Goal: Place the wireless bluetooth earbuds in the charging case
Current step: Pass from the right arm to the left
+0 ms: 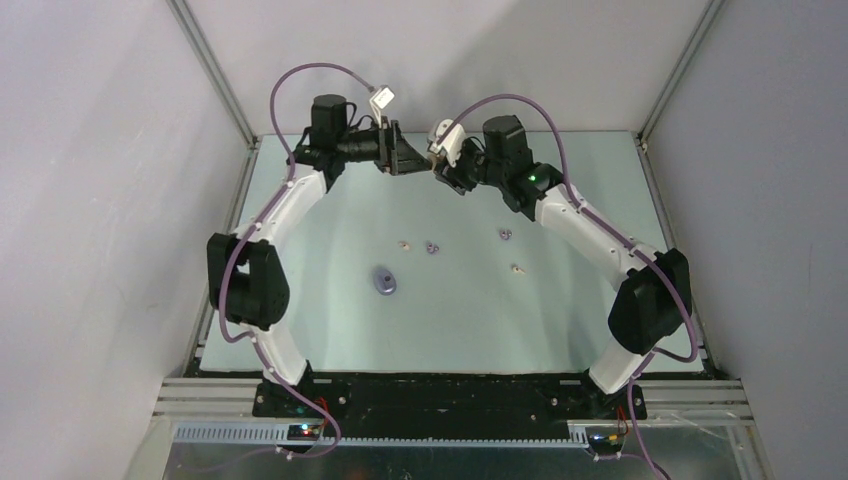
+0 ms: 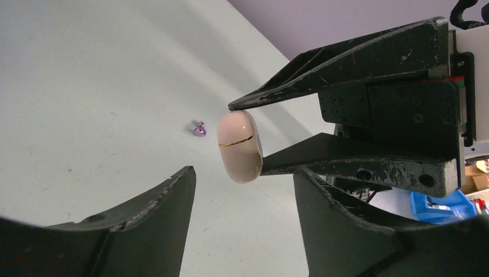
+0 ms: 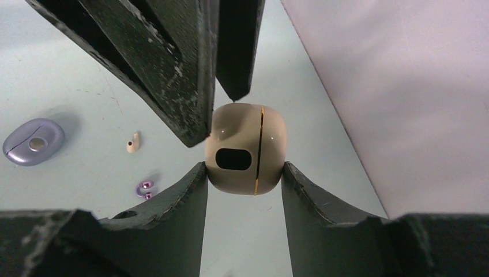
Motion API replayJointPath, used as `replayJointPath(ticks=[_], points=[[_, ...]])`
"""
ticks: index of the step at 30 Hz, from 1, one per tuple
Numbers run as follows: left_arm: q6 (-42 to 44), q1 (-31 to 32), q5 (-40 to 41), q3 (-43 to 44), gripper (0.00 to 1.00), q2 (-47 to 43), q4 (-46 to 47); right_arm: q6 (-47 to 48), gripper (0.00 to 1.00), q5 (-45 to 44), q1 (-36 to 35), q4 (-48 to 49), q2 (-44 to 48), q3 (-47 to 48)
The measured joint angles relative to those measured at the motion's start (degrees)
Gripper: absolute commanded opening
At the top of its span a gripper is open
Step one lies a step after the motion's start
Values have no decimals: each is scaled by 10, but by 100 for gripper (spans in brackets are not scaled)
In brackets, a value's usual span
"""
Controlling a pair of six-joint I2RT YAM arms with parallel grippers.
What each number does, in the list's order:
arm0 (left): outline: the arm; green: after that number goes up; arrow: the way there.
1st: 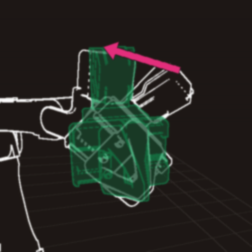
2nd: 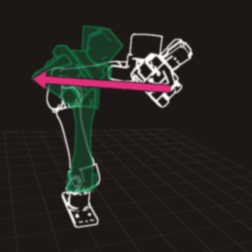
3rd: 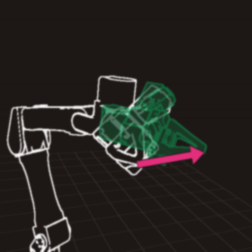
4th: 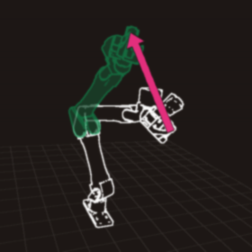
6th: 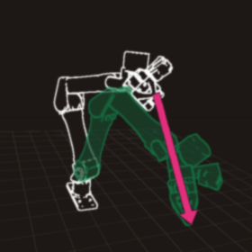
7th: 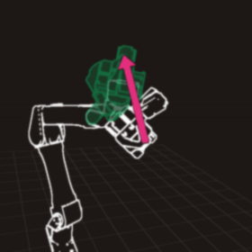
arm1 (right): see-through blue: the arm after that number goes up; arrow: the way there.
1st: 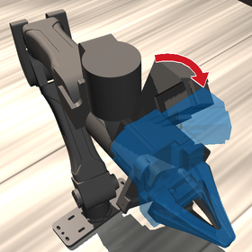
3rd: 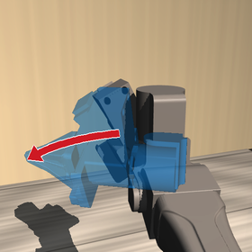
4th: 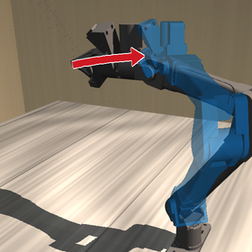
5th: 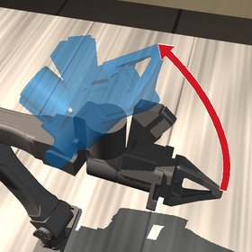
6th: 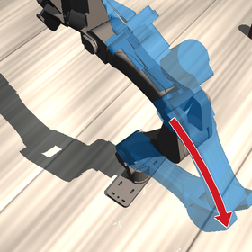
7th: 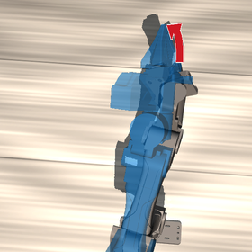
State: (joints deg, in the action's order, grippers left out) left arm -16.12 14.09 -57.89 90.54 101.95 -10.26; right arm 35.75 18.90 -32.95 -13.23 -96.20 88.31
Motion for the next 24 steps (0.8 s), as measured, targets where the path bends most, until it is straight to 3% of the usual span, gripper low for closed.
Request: replayJointPath(ticks=[7, 12, 15, 17, 21, 24], points=[[-25, 11, -14, 1, 49, 19, 34, 0, 38, -2, -9, 12, 0, 0], [-36, 16, -22, 8, 25, 30, 46, 0, 39, -7, -14, 18, 0, 0], [-51, 16, -23, 9, 7, 30, 50, 2, 54, -14, -15, 23, 0, 0], [-53, 15, -22, 10, 1, 30, 52, 1, 67, -17, -15, 24, 0, 0], [-46, 15, -26, 11, 0, 31, 52, -24, 81, 3, -7, 1, 0, 11], [-14, 14, -28, 22, 0, 32, 30, -54, 81, 56, 16, -56, -5, 52]])
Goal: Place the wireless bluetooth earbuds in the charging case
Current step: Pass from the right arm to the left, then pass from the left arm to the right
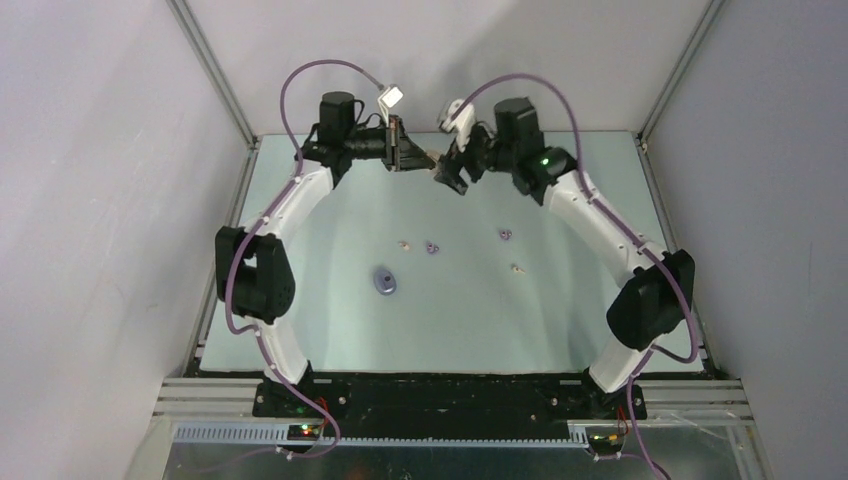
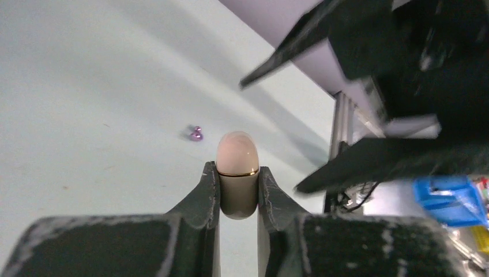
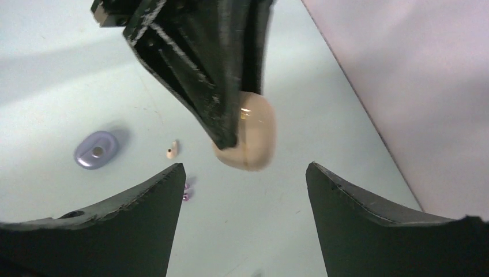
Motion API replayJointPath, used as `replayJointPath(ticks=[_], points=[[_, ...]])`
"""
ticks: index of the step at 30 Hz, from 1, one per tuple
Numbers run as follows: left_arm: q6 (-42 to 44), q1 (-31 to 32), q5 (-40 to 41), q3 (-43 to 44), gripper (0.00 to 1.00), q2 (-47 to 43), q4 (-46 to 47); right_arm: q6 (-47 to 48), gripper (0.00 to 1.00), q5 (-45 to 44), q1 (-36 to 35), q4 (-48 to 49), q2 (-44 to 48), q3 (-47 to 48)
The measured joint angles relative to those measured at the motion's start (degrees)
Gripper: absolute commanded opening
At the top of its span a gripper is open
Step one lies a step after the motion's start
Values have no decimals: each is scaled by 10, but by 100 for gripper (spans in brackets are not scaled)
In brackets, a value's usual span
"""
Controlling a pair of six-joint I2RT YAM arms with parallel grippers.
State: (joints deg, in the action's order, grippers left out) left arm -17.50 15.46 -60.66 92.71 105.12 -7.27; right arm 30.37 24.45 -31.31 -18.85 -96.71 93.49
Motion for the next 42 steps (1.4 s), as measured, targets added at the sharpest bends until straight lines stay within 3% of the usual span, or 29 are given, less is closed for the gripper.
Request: replayJointPath(ticks=[4, 9, 13, 18, 27, 36, 42], points=[[118, -1, 6, 39, 0, 1, -85, -34, 69, 99, 63, -96, -26, 107], [339, 0, 37, 51, 0, -13, -192, -42, 65, 254, 127, -164, -62, 188], [495, 3, 61, 40, 0, -40, -251, -8, 65, 308, 119, -204, -99, 204], [594, 7, 69, 33, 0, -73, -265, 42, 66, 318, 80, -227, -135, 204], [706, 8, 75, 25, 0, -88, -278, 43, 65, 305, 52, -153, -144, 203], [721, 10, 73, 25, 0, -88, -276, 48, 60, 283, 40, -107, -144, 173], [721, 12, 68, 25, 1, -88, -276, 39, 49, 270, 33, -78, -144, 160]])
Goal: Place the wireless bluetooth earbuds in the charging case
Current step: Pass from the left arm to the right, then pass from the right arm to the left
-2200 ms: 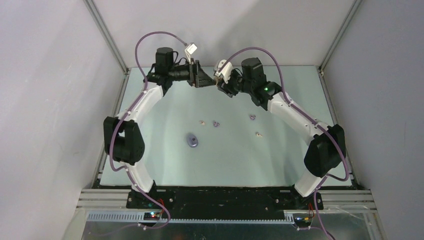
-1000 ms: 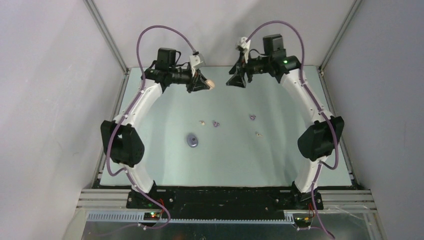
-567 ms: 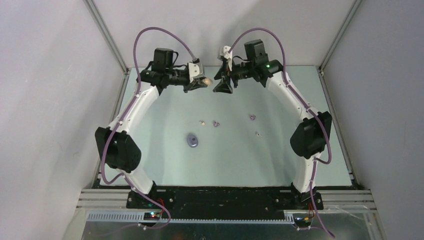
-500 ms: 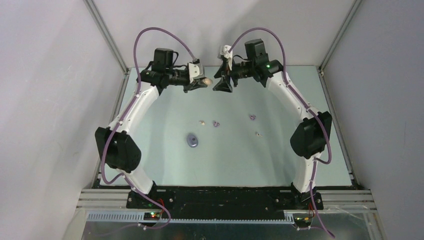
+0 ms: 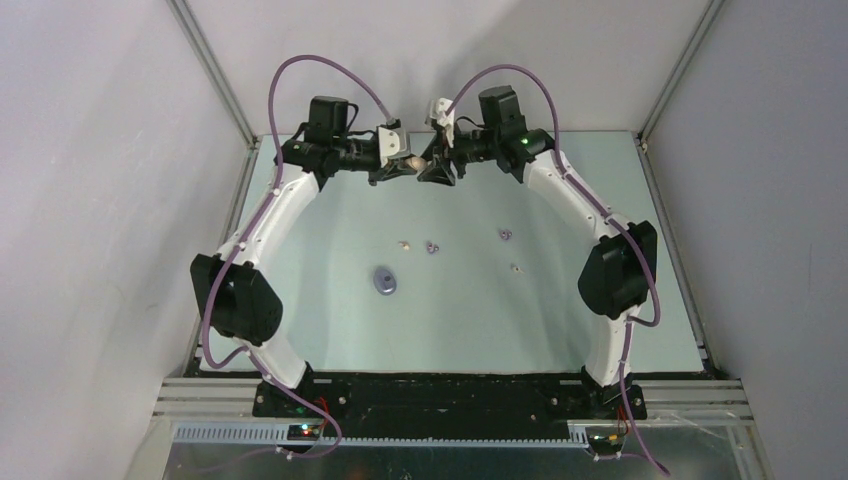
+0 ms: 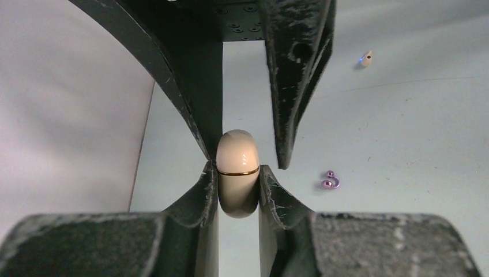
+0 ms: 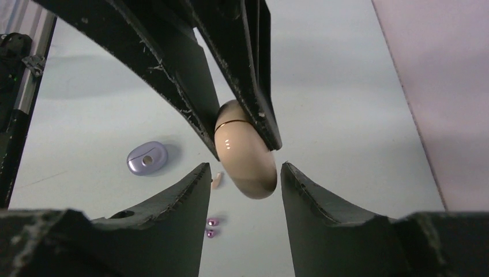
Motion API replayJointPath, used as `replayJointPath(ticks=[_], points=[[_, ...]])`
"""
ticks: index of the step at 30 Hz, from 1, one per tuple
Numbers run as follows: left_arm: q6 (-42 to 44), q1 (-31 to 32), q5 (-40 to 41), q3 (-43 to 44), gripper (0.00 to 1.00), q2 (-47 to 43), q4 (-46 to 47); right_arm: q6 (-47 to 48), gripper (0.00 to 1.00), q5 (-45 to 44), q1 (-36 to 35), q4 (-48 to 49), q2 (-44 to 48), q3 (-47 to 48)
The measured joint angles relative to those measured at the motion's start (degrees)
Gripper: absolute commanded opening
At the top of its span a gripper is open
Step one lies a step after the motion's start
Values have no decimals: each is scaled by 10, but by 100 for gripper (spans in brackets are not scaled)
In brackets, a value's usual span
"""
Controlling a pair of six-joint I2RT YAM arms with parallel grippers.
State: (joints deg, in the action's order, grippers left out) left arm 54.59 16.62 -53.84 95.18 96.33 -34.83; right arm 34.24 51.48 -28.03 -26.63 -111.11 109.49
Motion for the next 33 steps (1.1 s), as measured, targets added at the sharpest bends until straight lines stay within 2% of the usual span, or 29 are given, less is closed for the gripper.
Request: replayJointPath(ticks=[5, 7, 8, 10, 12, 15, 18, 28, 33], points=[[1, 1, -2, 0, 4, 0, 0, -2, 31, -3, -3, 15, 0, 0], [0, 1, -3, 0, 18, 0, -1, 2, 23, -2, -2, 16, 0, 0], [0, 1, -2, 0, 33, 0, -1, 4, 21, -2, -2, 16, 0, 0], [0, 1, 0, 0, 47, 0, 0, 8, 20, -2, -3, 15, 0, 0], [-2, 1, 7, 0, 54, 0, 0, 9, 19, -5, -3, 12, 1, -1], [-2, 2, 17, 0, 55, 0, -1, 13, 19, -12, -2, 7, 5, -12], [-11, 2, 26, -3, 53, 0, -1, 18, 18, -20, -2, 3, 12, -25], [-119, 2, 22, -7, 45, 2, 44, 2, 17, -33, 1, 12, 23, -34], [-151, 2, 17, -7, 51, 11, 62, -10, 17, -40, 2, 17, 24, -34]])
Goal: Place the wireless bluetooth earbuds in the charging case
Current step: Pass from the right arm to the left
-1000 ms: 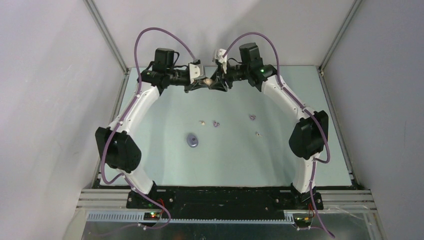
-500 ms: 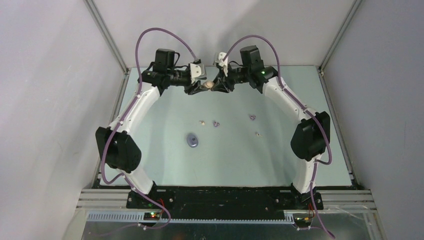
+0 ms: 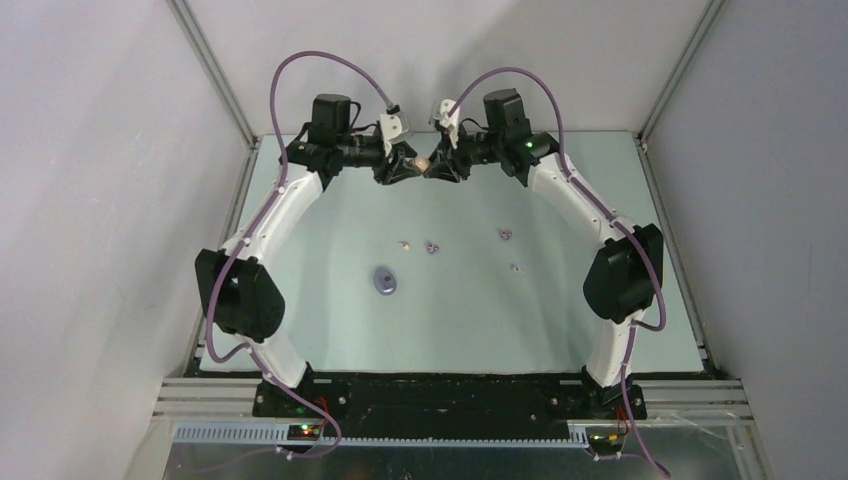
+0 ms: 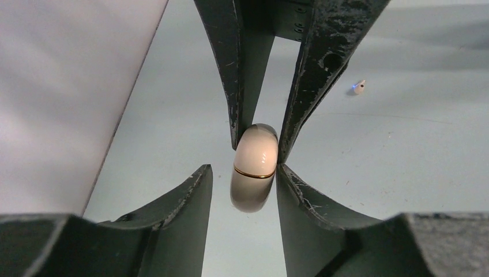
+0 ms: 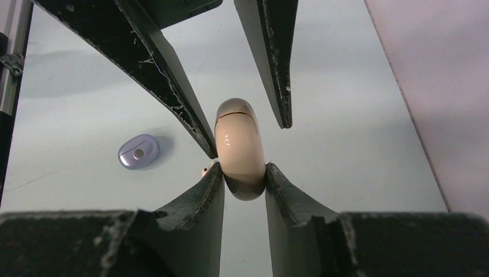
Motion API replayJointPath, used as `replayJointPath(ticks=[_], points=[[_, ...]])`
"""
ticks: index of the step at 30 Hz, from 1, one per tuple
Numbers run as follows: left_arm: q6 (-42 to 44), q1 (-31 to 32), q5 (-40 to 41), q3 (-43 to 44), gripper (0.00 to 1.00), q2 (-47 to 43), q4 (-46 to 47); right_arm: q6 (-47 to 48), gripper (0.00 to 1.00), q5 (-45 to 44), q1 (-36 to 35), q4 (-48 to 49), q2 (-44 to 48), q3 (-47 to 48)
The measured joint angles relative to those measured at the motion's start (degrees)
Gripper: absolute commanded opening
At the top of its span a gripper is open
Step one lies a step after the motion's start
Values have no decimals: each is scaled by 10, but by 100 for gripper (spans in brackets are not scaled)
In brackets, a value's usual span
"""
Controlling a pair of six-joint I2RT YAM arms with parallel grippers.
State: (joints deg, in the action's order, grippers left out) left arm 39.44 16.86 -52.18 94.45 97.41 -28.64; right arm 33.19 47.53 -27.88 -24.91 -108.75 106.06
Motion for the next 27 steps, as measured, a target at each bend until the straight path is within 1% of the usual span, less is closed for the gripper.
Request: replayJointPath(ticks=[4, 7, 13, 18, 20, 22, 23, 25, 27], points=[[-11, 0, -1, 0, 50, 7, 7, -9, 17, -2, 0, 4, 0, 0], [-15, 0, -1, 0, 48, 11, 9, -15, 17, -5, 0, 5, 0, 0], [-9, 0, -1, 5, 39, 22, -3, -18, 17, -6, 2, 13, 0, 0], [-6, 0, -3, 5, 29, 25, -12, -21, 18, -6, 3, 13, 0, 0], [-4, 0, -6, 5, 29, 25, -13, -21, 18, -6, 2, 13, 0, -1], [-4, -1, -5, 5, 34, 25, -14, -21, 18, -6, 2, 13, 0, -1], [-4, -1, -5, 5, 34, 25, -15, -21, 18, -6, 2, 13, 0, -1], [-5, -1, -5, 5, 28, 25, -14, -21, 19, -6, 2, 13, 0, -1], [-5, -1, -6, 5, 17, 25, -14, -21, 22, -6, 2, 13, 0, -1]])
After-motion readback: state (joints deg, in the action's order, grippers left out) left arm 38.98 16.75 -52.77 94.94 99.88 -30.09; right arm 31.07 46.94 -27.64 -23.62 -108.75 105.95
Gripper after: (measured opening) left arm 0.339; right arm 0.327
